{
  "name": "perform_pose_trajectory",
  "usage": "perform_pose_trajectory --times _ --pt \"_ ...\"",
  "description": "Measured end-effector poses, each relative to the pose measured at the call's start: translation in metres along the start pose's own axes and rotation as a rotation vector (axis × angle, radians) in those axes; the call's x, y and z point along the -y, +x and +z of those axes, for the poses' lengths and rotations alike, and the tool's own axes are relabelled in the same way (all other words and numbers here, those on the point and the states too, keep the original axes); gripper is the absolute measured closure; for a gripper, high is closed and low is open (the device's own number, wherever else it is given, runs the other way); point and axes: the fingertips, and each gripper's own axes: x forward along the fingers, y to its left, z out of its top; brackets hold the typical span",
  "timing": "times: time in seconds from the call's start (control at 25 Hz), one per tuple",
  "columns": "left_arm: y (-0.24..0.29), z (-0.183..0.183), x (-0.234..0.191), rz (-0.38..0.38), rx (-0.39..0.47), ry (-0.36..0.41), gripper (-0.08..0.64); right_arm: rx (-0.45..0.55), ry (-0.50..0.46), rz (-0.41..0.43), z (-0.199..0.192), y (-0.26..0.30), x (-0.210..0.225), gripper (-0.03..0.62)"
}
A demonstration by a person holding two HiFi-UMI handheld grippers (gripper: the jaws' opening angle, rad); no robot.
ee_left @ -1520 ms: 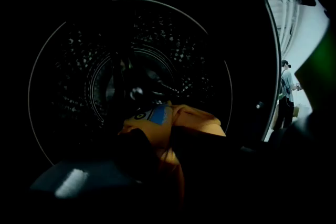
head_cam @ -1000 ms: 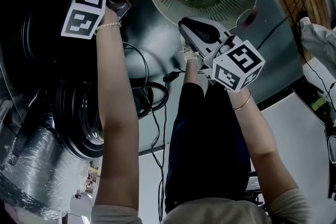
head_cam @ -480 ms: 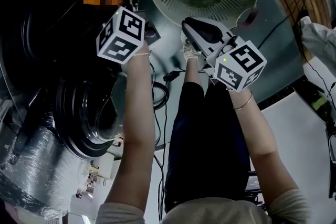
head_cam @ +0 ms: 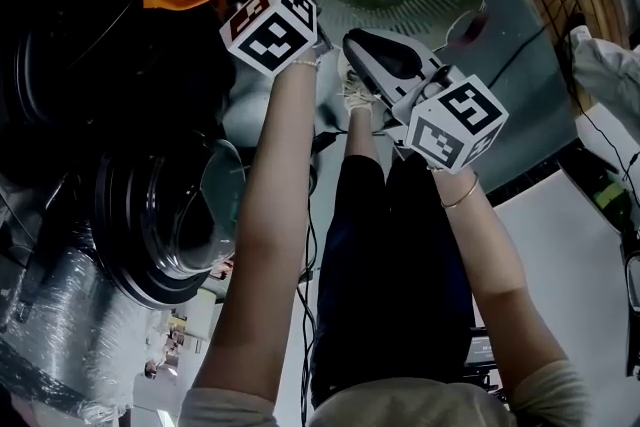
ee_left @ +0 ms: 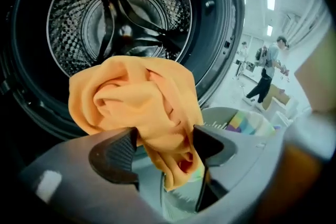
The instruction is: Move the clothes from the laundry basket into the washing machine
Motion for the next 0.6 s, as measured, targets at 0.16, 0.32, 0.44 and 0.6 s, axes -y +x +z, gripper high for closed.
perform_pose_trajectory --times 0.16,0.32,0.44,0.6 --pt "0.005 0.005 0.000 -0.010 0.015 0.099 0.318 -0.009 -0.025 -0.035 -0.001 -0.001 0.008 0.557" --pt "-0.009 0.022 0.000 -0.014 0.084 0.186 0.488 -0.005 -0.011 -0.052 0.001 0.000 0.014 0.561" --pt "-0.024 0.051 -0.006 -0.021 0.170 0.173 0.494 -0.009 -0.016 -0.061 0.003 -0.001 0.015 0.563" --pt "-0.038 0.107 -0.033 0.034 0.299 0.166 0.494 -0.026 -0.010 -0.083 -0.001 0.002 0.020 0.565"
